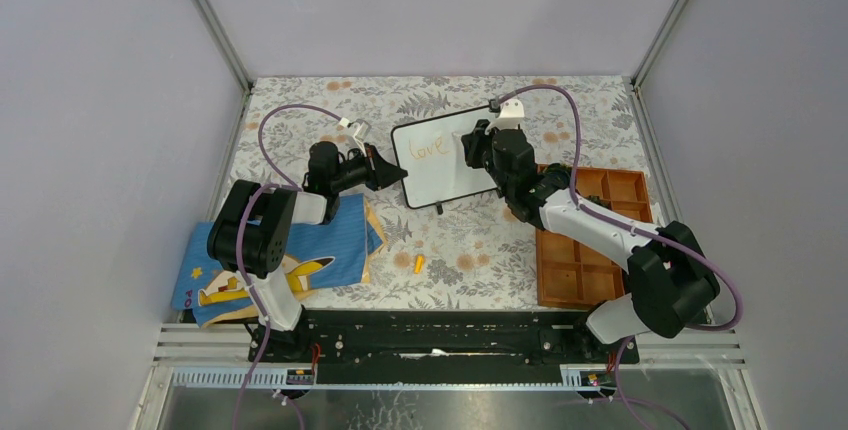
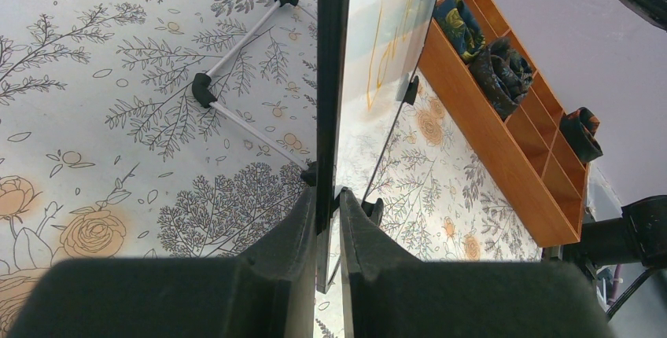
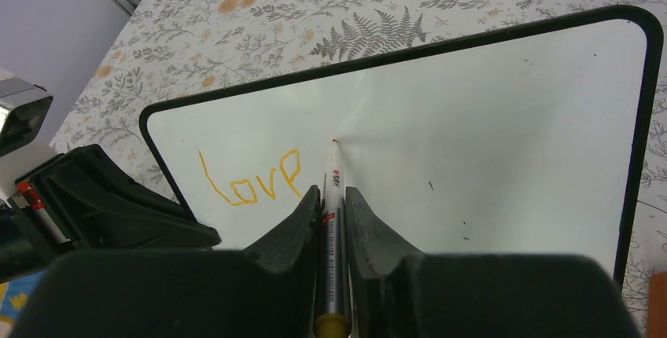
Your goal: Write a sentence on the whiteboard
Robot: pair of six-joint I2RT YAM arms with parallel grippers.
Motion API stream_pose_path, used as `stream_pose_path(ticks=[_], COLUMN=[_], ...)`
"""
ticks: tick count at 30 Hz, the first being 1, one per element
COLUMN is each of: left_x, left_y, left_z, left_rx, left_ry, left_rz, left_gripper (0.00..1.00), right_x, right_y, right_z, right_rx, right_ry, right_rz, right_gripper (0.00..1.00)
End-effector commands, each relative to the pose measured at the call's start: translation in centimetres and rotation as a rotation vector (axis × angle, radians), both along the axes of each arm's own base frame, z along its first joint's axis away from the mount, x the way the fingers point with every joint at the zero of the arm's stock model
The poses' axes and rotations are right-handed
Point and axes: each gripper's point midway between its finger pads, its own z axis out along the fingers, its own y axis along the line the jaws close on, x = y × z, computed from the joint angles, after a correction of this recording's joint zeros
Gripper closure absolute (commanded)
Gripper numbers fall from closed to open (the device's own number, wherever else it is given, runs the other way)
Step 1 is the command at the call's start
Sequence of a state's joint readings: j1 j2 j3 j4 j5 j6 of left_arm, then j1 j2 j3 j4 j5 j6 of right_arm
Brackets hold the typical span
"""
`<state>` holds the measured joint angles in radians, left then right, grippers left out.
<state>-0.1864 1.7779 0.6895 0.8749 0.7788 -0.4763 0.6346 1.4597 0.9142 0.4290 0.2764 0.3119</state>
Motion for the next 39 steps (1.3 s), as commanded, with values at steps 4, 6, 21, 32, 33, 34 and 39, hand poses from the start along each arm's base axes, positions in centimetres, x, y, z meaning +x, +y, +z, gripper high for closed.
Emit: stream_pose_path(ticks=[4,6,21,32,33,34,39], left_x=[-0.1,-0.1,-0.1,-0.2,-0.2,-0.2,-0.2], left_y=[0.0,0.0,0.0,-0.1,-0.1,-0.2,-0.2], left_z=[-1.2,-1.3,-1.4,-1.3,-1.3,-1.3,-1.3], left_rx=[0.042,0.043,0.049,0.052,0.052,0.051,0.053], left_ry=[0.027,0.029,0.030,0.025,0.025,0.024,0.025], left_rz=[0.009,0.009,0.010,0.007,0.008,0.007,0.006], left_gripper=[1.00,1.00,1.00,1.00,1.00,1.00,1.00], right_x=[0.7,0.6,-0.6,-1.3,-1.3,-1.3,-1.0], right_y=[-0.4,-0.5,-0.8,-1.1,-1.1,-1.1,-0.9], right_z=[1.3,0.8,-2.1,-3.0,-3.0,-3.0,-2.2], right_rx=[0.015,0.006,-0.024,-0.025,-0.024,-0.024,-0.013], right_ry=[-0.024,-0.017,0.056,0.081,0.080,0.081,0.067], right_rz=[-0.034,-0.030,-0.016,-0.008,-0.009,-0.009,-0.008], right_gripper=[1.00,1.00,1.00,1.00,1.00,1.00,1.00])
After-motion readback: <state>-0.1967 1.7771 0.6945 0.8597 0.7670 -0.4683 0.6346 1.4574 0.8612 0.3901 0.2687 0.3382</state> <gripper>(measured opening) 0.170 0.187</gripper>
